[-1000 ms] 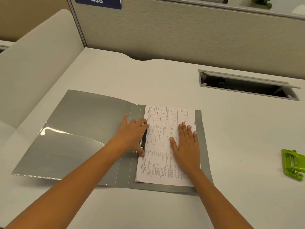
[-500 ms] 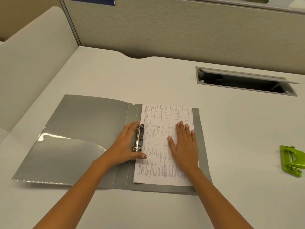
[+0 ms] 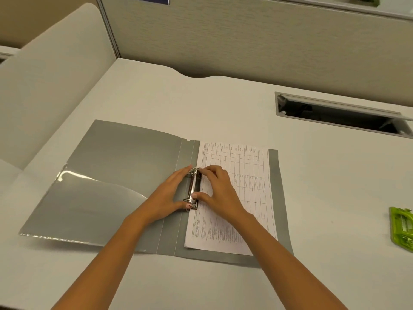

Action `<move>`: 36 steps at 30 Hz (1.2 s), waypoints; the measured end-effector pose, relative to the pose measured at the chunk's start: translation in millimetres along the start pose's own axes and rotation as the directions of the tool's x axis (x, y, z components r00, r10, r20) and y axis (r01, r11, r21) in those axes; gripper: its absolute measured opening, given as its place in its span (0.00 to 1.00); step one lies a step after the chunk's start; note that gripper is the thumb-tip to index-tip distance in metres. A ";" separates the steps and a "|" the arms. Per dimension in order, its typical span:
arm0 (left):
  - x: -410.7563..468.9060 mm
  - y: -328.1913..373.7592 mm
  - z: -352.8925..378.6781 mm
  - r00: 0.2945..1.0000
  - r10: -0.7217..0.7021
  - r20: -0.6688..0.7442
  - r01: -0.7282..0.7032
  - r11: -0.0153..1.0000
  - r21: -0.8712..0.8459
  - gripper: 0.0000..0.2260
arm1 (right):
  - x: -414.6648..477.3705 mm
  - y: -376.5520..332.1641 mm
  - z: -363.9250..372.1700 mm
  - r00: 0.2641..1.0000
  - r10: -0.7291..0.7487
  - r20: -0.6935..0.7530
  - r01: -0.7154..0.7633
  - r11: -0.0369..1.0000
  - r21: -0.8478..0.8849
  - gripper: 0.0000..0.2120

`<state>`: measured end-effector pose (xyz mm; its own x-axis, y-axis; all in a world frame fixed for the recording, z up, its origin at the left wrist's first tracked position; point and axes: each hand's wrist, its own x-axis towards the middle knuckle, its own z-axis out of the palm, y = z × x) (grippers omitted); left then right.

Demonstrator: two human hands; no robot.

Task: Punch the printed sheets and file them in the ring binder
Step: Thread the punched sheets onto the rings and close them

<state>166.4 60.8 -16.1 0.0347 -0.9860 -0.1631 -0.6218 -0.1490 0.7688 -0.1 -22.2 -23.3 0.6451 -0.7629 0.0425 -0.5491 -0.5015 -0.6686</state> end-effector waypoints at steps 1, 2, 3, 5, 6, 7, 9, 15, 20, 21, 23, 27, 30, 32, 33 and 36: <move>0.1 0.0 0.5 1.000 0.001 -0.004 -0.001 1.000 -0.006 0.44 | 1.6 1.3 1.3 1.000 -0.003 -0.004 0.003 1.000 -0.031 0.33; 0.4 0.0 1.2 1.000 0.002 -0.008 -0.002 1.000 -0.010 0.44 | 2.5 2.3 2.2 1.000 0.004 -0.011 -0.004 0.999 -0.040 0.33; 0.8 0.0 1.8 1.000 0.004 -0.010 -0.004 1.000 -0.011 0.44 | 2.8 3.2 3.1 1.000 0.017 -0.019 -0.017 0.999 -0.033 0.33; 2.0 -0.5 2.7 1.000 0.007 -0.012 -0.008 1.000 -0.014 0.44 | 2.4 4.1 5.3 0.998 0.046 -0.033 -0.047 0.999 -0.008 0.33; 2.5 -0.7 3.0 1.000 0.008 -0.014 -0.008 1.000 -0.017 0.44 | 2.1 3.9 6.1 0.998 0.057 -0.038 -0.057 0.998 -0.001 0.33; 3.0 -1.0 3.2 1.000 0.006 -0.015 -0.007 1.000 -0.019 0.44 | 1.9 3.8 6.8 0.997 0.063 -0.043 -0.063 0.998 0.000 0.33; 3.7 -1.3 2.8 1.000 0.007 -0.013 -0.007 1.000 -0.019 0.44 | 1.9 3.3 7.4 0.996 0.074 -0.049 -0.074 0.997 -0.007 0.33; 4.2 -2.5 1.9 1.000 -0.011 -0.001 0.011 0.999 -0.045 0.45 | -2.5 4.3 5.5 0.998 0.064 -0.019 -0.063 0.998 0.028 0.30; 2.8 -3.3 2.0 0.999 -0.033 0.002 0.033 0.996 -0.084 0.47 | -19.9 4.1 8.2 0.989 0.101 -0.109 -0.090 0.991 0.100 0.22; 2.3 -3.4 1.9 0.999 -0.032 0.002 0.032 0.996 -0.088 0.47 | -23.9 3.0 9.3 0.987 0.106 -0.119 -0.094 0.990 0.101 0.21; 1.5 -3.4 1.8 1.000 -0.026 0.007 0.027 0.996 -0.085 0.47 | -32.0 1.5 12.1 0.988 0.110 -0.113 -0.099 0.990 0.097 0.21; 1.3 -2.6 2.5 1.000 -0.016 0.008 0.016 0.997 -0.075 0.48 | -47.2 1.9 16.7 0.990 0.098 -0.104 -0.088 0.992 0.090 0.21; 1.4 -1.4 3.1 1.000 -0.017 0.006 0.017 0.997 -0.070 0.48 | -54.9 0.3 18.5 0.990 0.093 -0.102 -0.085 0.993 0.086 0.21; 1.6 -1.4 3.7 1.000 -0.012 0.005 0.013 0.998 -0.062 0.48 | -56.8 -1.1 19.1 0.991 0.090 -0.097 -0.082 0.993 0.085 0.23; 1.5 -1.4 3.9 1.000 -0.009 0.004 0.009 0.998 -0.061 0.48 | -56.4 -1.9 19.0 0.992 0.087 -0.093 -0.079 0.993 0.086 0.24; 1.5 -1.0 4.1 1.000 -0.005 0.006 0.006 0.998 -0.067 0.48 | -50.3 -3.7 17.3 0.992 0.077 -0.102 -0.071 0.996 0.063 0.26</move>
<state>163.9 59.8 -19.6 0.0332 -0.9848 -0.1707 -0.5678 -0.1592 0.8076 -21.3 25.1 -35.8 0.5432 -0.8370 0.0668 -0.5587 -0.4197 -0.7153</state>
